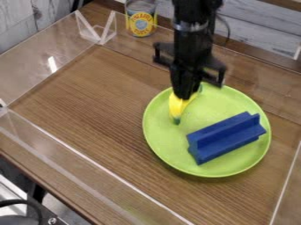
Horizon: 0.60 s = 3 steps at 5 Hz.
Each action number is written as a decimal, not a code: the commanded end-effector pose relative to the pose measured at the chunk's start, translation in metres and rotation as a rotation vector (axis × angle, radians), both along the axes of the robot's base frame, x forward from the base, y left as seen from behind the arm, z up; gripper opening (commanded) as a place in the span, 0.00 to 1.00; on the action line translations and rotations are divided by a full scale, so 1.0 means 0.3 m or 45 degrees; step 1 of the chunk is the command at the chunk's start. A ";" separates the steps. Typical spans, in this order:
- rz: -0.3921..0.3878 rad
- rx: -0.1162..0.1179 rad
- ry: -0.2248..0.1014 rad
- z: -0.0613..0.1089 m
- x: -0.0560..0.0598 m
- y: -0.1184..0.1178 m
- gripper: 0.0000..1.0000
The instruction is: Remove the banana from inside the green plate and put it on the table
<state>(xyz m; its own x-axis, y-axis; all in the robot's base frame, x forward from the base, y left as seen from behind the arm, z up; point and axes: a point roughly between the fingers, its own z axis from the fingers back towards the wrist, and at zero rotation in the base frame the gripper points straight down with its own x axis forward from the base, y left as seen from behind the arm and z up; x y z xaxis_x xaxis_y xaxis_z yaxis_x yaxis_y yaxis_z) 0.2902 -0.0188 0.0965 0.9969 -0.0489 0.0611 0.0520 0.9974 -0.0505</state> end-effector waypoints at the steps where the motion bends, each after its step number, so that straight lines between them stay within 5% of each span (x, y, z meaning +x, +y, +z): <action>1: 0.014 0.005 -0.100 0.145 0.040 0.068 0.00; 2: 0.011 0.005 -0.109 0.184 0.049 0.096 0.00; 3: -0.008 0.006 -0.115 0.146 0.049 0.084 1.00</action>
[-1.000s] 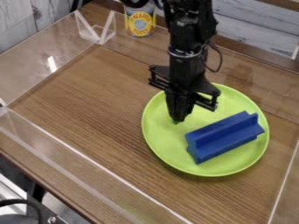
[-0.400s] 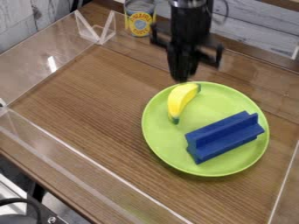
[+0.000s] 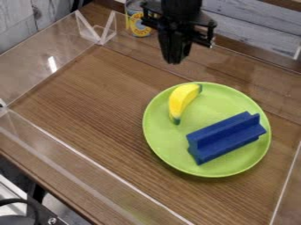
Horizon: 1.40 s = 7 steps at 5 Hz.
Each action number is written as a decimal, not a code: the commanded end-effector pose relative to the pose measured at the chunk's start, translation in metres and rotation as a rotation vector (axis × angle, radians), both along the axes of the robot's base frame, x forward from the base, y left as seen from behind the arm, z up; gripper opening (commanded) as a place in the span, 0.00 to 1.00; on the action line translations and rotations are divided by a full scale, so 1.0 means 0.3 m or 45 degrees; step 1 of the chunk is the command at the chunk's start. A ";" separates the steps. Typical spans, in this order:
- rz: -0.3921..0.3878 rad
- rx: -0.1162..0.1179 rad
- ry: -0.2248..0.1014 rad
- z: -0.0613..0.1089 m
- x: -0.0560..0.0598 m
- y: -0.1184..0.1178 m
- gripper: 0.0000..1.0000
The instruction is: Remove the banana from inside the green plate and put it on the table
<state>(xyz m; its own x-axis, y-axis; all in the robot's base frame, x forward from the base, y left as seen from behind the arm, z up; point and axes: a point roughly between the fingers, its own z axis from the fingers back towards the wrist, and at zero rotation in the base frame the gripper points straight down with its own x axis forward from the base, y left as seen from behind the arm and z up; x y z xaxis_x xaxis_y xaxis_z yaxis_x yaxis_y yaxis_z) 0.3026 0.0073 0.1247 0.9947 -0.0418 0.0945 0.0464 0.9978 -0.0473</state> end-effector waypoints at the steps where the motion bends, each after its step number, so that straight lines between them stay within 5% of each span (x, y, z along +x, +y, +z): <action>1: -0.035 0.005 -0.071 0.017 0.009 -0.015 1.00; 7: -0.068 -0.003 -0.100 -0.192 0.041 -0.046 1.00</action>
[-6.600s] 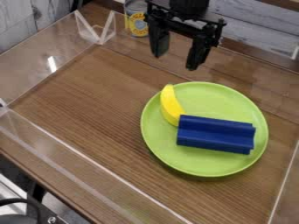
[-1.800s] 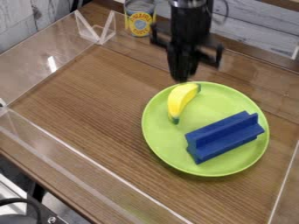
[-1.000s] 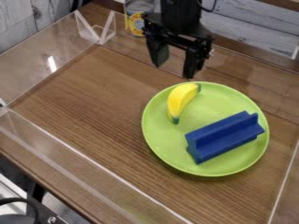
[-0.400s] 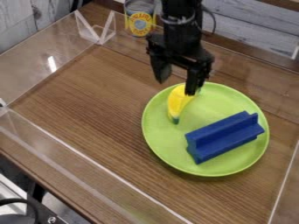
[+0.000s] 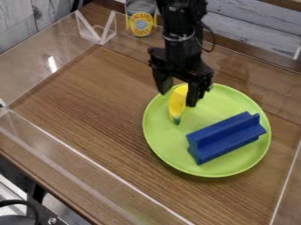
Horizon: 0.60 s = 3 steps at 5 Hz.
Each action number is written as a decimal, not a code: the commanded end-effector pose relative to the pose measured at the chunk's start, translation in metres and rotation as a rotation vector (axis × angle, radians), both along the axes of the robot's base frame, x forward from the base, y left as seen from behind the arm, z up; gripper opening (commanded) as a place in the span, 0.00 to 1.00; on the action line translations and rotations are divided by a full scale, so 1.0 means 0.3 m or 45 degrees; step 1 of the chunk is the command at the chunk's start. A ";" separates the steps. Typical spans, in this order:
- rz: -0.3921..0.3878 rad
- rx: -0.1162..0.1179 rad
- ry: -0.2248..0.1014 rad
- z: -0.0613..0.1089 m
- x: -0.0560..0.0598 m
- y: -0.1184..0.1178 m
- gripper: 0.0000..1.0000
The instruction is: Remove the banana from inside the green plate and put it on the table
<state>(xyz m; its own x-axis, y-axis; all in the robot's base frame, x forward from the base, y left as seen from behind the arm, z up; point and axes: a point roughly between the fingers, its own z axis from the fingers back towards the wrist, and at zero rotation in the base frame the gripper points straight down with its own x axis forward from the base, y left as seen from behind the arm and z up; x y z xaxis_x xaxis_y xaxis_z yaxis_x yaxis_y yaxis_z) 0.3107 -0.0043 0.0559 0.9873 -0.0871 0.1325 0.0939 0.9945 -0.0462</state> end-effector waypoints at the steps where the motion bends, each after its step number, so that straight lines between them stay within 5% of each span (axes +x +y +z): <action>1: -0.010 -0.002 -0.049 0.009 0.018 -0.003 1.00; 3: -0.016 -0.005 -0.049 -0.039 0.020 0.002 1.00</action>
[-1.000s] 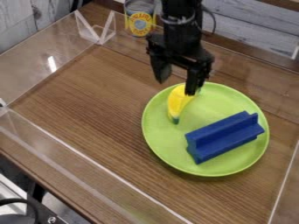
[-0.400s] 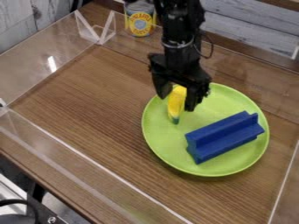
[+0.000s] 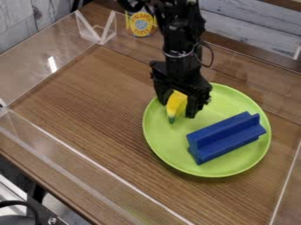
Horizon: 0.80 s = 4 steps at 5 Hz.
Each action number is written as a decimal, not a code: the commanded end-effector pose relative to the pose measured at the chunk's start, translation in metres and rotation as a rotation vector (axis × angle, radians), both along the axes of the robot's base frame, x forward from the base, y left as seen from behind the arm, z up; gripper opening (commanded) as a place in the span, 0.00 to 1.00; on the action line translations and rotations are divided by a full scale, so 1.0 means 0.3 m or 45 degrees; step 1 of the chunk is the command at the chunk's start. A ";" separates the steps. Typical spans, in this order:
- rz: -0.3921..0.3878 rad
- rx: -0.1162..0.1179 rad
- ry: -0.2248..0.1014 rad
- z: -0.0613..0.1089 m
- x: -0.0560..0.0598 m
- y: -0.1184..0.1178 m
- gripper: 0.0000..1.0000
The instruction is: Remove the banana from inside the green plate and put it on the table
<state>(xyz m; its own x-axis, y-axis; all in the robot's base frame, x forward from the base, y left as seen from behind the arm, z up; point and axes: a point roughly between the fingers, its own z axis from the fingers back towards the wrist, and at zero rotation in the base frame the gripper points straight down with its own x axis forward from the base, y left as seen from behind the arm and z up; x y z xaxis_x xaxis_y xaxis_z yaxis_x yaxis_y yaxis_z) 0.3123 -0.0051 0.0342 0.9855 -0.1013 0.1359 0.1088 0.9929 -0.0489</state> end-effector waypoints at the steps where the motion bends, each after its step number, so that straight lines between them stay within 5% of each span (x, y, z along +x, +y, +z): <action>1: -0.007 -0.003 -0.044 0.025 0.015 0.005 0.00; 4: -0.030 0.011 0.026 0.098 -0.001 0.015 0.00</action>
